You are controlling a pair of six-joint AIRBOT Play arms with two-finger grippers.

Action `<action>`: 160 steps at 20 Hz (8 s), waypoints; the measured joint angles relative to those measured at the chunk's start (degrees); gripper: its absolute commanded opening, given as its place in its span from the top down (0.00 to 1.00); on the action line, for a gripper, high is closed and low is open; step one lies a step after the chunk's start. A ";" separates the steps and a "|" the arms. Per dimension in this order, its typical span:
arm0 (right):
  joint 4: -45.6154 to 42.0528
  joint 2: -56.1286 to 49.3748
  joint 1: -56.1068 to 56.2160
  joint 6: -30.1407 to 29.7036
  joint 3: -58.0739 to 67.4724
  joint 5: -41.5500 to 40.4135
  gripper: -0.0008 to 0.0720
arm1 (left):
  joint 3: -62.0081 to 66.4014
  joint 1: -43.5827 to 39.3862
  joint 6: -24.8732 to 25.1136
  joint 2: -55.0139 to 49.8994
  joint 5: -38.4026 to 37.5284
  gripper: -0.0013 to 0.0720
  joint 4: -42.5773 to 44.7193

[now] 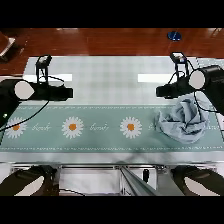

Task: Fold the shirts.

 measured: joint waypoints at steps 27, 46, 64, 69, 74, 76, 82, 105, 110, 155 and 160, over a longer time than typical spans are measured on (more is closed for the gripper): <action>-5.46 20.85 -30.34 5.62 -26.18 -1.44 0.43 | -16.02 -0.68 0.59 13.07 9.01 0.29 -2.01; 24.26 6.60 -33.51 -14.25 -7.23 -5.55 0.96 | -11.19 7.39 5.11 16.00 7.23 0.29 -0.44; 34.34 13.14 -10.16 -20.59 46.14 2.16 0.96 | -20.00 10.99 4.96 30.27 3.58 0.29 -11.58; 32.13 9.94 1.25 -20.00 35.67 9.49 0.96 | -20.24 10.99 5.03 30.32 5.29 0.29 -11.80; 32.79 4.28 14.29 -17.73 9.81 0.63 0.96 | -20.24 10.99 5.03 30.32 5.95 0.29 -11.82; 36.22 0.07 18.12 -17.42 3.10 -3.89 0.96 | -20.48 10.97 5.03 30.32 5.86 0.29 -12.09; 44.26 -8.81 21.16 -18.97 -2.60 -9.38 0.43 | -21.99 9.14 5.07 29.18 2.01 0.29 -14.62; 32.83 26.64 -34.38 -14.93 -43.60 5.77 0.43 | -13.55 0.94 40.92 -18.49 -10.27 0.96 -64.89; 39.45 24.83 -21.79 -12.96 -45.94 1.25 0.44 | -12.66 0.98 43.76 -19.50 -10.45 0.96 -65.90; -1.22 26.43 -6.21 -5.70 14.38 24.04 0.96 | 4.02 29.16 21.94 33.68 -19.19 0.96 -22.49; -1.33 11.28 -6.21 -4.83 6.03 11.34 0.96 | -14.29 26.01 21.29 24.04 -4.66 0.96 -26.53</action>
